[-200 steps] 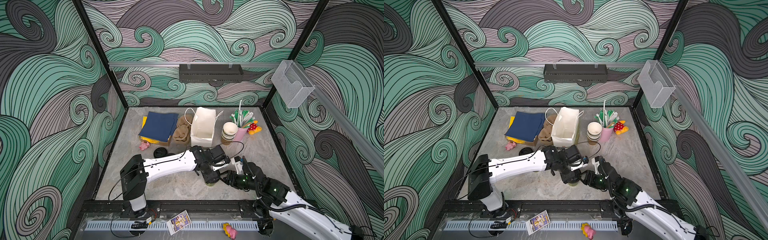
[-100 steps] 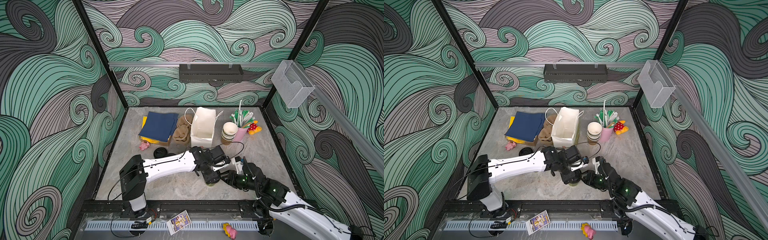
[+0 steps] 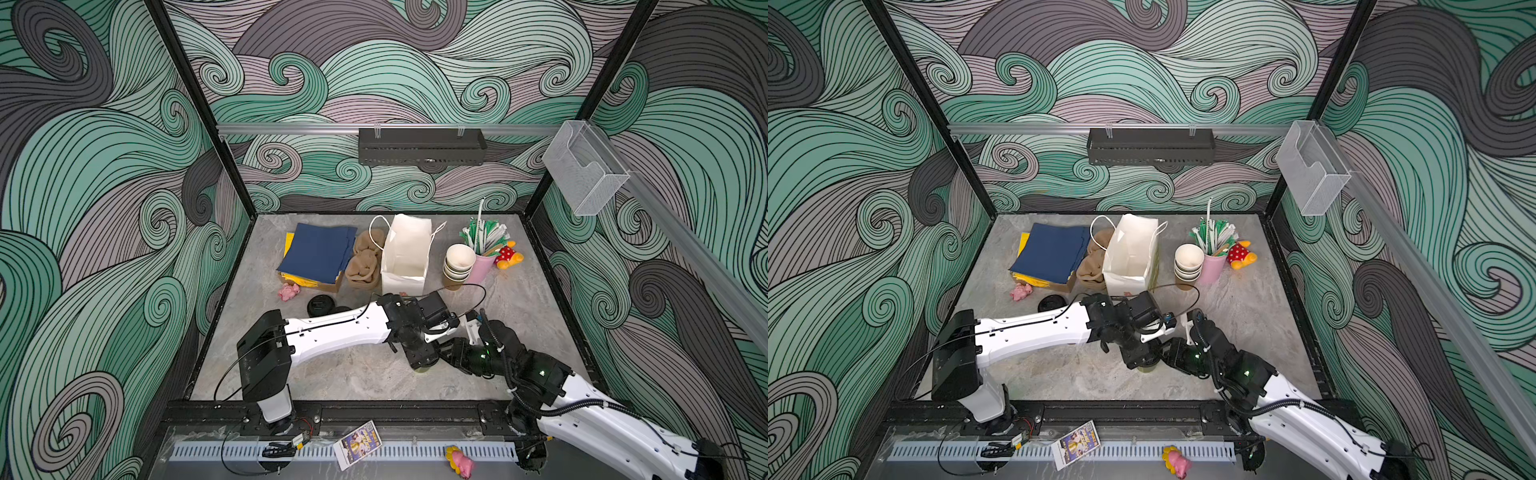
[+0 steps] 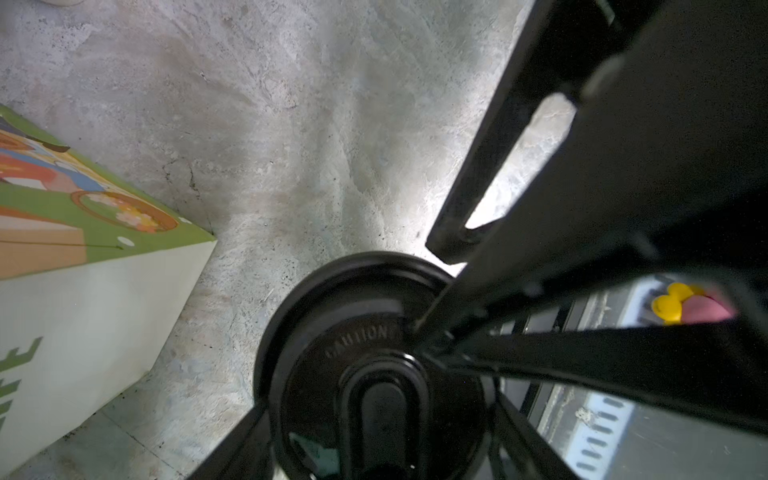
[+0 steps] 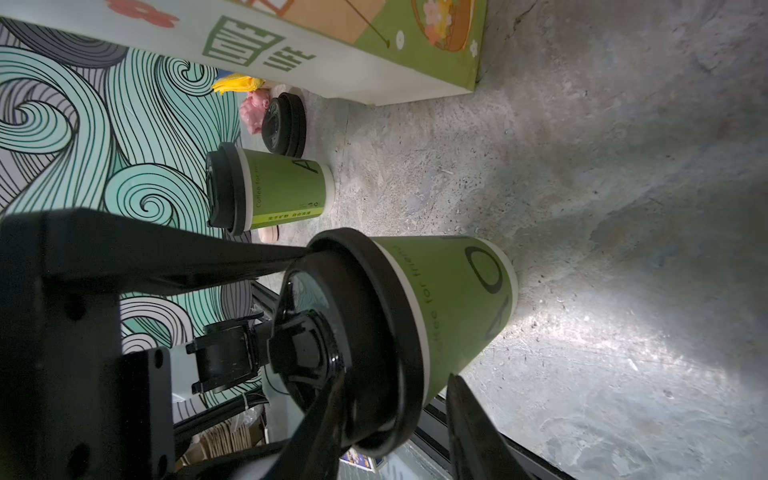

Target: Pack the takeout coffee

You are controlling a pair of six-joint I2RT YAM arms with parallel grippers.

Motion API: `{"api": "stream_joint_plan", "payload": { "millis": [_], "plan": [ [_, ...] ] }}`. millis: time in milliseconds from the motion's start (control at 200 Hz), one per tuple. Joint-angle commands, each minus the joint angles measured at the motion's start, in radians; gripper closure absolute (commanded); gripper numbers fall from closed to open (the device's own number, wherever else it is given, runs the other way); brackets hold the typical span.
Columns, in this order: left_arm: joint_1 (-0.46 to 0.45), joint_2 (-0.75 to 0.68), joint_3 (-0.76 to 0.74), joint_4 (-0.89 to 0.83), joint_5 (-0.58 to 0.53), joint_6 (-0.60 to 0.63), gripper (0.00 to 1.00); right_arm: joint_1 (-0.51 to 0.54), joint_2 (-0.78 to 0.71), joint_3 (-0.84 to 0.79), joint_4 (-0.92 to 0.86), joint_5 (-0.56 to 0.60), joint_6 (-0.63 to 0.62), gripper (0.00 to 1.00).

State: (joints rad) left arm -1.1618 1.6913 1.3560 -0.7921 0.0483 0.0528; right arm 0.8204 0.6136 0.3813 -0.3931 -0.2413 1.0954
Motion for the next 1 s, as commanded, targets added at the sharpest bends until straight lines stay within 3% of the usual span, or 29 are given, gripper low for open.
{"api": "stream_joint_plan", "payload": {
  "millis": [0, 570, 755, 886, 991],
  "plan": [
    [0.005, -0.006, -0.034, 0.002, 0.001, -0.017, 0.27, -0.003, 0.018, -0.020, -0.170, 0.020, -0.025, 0.54],
    [0.013, -0.135, -0.077, 0.125, 0.002, -0.012, 0.12, -0.003, 0.055, -0.005, -0.127, -0.009, -0.041, 0.52],
    [0.013, -0.258, -0.148, 0.241, 0.101, -0.013, 0.09, -0.003, 0.055, 0.001, -0.132, -0.010, -0.045, 0.52],
    [0.012, -0.387, -0.228, 0.345, 0.113, -0.087, 0.09, -0.003, 0.054, 0.016, -0.132, -0.011, -0.054, 0.51],
    [0.013, -0.471, -0.294, 0.395, 0.037, -0.250, 0.09, -0.003, 0.049, 0.035, -0.136, -0.005, -0.065, 0.49]
  ]
}}
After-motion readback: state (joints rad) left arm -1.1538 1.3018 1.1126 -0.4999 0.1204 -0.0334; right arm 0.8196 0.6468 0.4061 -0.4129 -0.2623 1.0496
